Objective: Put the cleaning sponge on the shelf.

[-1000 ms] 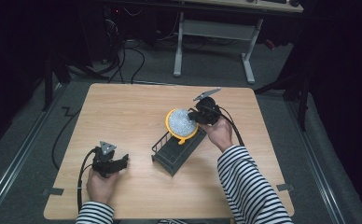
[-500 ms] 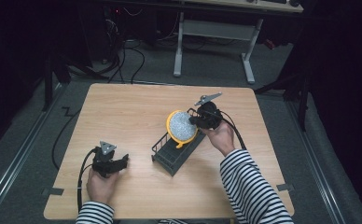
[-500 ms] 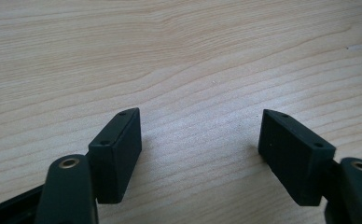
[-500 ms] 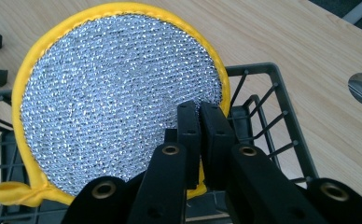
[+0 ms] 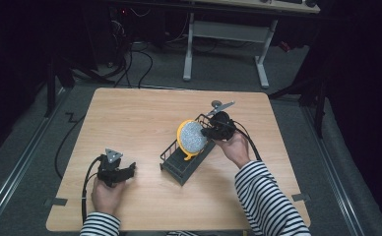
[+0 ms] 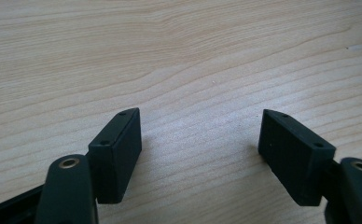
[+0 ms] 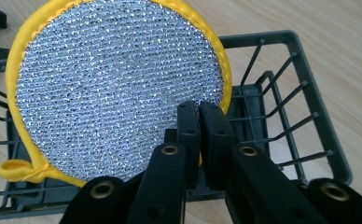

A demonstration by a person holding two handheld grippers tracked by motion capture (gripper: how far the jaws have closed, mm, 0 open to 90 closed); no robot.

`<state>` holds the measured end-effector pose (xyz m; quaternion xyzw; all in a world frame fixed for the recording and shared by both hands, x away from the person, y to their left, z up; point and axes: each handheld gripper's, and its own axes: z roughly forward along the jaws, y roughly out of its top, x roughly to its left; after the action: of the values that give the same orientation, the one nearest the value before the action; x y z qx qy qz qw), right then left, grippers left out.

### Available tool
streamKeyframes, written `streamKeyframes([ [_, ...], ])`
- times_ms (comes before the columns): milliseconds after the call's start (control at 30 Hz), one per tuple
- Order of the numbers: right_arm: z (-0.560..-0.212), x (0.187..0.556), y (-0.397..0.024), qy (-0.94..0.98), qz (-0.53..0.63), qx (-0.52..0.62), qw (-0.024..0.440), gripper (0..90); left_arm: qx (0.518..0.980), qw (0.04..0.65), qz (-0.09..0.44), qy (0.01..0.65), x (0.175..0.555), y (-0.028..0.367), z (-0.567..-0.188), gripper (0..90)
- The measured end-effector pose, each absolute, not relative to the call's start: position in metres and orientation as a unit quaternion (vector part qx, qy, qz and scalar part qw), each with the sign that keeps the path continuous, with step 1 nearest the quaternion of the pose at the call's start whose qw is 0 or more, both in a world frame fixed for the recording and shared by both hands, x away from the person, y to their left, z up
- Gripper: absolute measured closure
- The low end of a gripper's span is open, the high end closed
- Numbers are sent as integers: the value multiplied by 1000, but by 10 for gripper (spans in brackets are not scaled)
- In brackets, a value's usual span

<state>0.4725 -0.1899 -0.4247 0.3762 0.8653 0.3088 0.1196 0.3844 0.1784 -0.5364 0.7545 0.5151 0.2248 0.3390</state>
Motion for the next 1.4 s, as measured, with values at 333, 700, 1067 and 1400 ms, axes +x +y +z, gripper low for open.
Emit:
streamKeyframes([
  [333,-419,470,-196,859,320,386,104,692,755,339,224,515,384,179,-536,306],
  [700,-402,456,-221,829,362,405,130,599,755,339,224,515,384,179,-536,305],
  [1067,-390,438,-260,802,380,433,156,560,754,340,223,515,384,179,-536,306],
  [1400,-403,409,-300,777,393,463,163,547,754,340,223,515,384,179,-536,306],
])
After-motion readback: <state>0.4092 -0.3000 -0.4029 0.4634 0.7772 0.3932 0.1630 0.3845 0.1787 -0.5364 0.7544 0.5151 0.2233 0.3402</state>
